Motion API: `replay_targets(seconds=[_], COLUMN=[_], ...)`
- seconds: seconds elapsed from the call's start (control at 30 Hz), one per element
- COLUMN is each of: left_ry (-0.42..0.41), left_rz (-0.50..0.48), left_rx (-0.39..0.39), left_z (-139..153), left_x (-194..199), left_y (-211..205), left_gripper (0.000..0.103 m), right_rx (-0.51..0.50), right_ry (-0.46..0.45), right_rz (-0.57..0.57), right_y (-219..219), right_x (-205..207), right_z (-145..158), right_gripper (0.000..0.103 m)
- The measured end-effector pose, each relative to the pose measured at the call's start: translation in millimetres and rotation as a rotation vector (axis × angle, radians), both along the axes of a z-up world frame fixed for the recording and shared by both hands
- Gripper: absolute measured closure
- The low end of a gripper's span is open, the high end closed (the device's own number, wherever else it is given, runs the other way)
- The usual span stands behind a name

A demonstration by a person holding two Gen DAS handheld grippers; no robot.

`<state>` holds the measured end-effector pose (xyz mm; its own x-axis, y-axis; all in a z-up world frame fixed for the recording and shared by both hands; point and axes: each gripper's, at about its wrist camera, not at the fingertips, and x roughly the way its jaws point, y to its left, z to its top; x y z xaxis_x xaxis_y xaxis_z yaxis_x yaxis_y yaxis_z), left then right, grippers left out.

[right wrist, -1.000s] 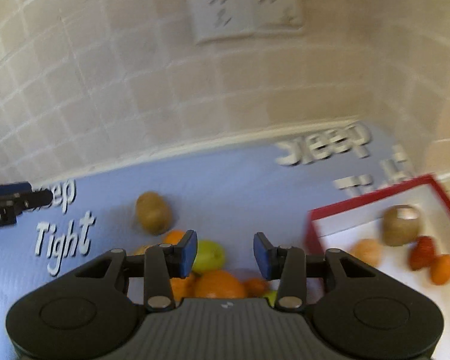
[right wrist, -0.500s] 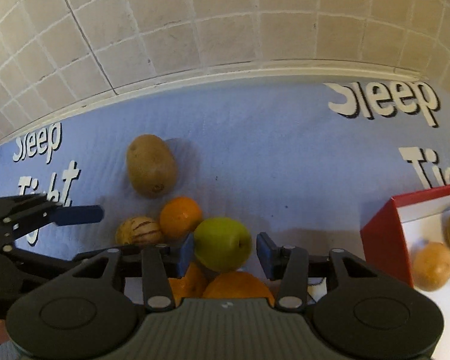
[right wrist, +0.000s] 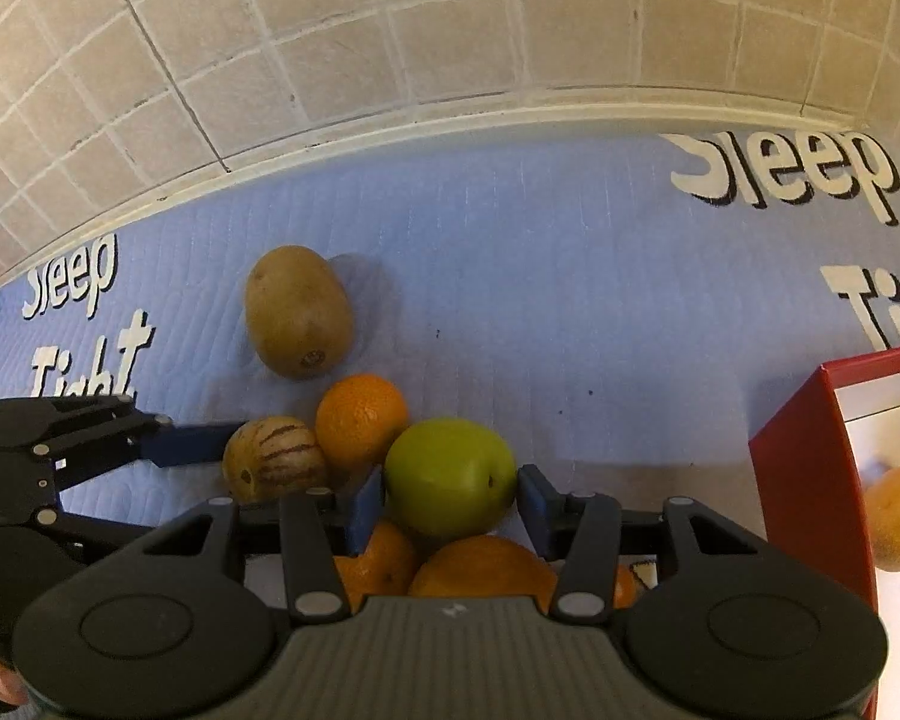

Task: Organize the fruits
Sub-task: 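Grasp the striped round fruit with the left gripper while the right gripper grasps a green apple, then place the striped fruit and green apple in the white box, opening both grippers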

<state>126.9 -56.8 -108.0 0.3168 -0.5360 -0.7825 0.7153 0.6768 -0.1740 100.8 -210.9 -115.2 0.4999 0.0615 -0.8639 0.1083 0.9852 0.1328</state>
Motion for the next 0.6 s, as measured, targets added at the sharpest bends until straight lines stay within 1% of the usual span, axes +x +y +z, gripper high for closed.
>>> replay_targets(seconds=[0.1,0.17,0.23,0.3,0.4,0.47,0.53,0.6], left_ry=[-0.005,-0.029,-0.079,-0.137,-0.244,-0.290,-0.307,-0.318], left_rz=[0.018,0.024,0.018,-0.002,-0.059,-0.108,-0.160,-0.236], left_rx=[-0.007,-0.027,-0.052,-0.083,-0.137,-0.187,-0.236,-0.275], left_z=[3.9,14.7,33.9,59.7,106.0,134.1,154.7,170.8], left_x=[-0.6,-2.5,-5.8,-10.0,-19.1,-25.4,-31.7,-43.5], left_y=[1.7,4.9,5.5,1.0,-18.1,-38.0,-60.3,-91.0], left_gripper=[0.053,0.054,0.054,0.054,0.054,0.054,0.054,0.054], right_rx=[0.000,0.006,0.030,0.053,0.044,0.012,-0.032,-0.075], right_ry=[-0.017,-0.051,-0.102,-0.167,-0.296,-0.372,-0.426,-0.453], right_rz=[-0.010,-0.017,-0.036,-0.066,-0.138,-0.193,-0.264,-0.342], right_y=[1.1,1.2,-4.0,-13.5,-36.3,-55.9,-78.2,-101.7], right_x=[-2.1,-8.6,-19.0,-31.4,-62.5,-88.7,-117.7,-145.5], right_z=[2.2,12.1,29.7,52.7,95.2,121.8,142.1,152.9], right_gripper=[0.053,0.053,0.053,0.053,0.053,0.053,0.053,0.053])
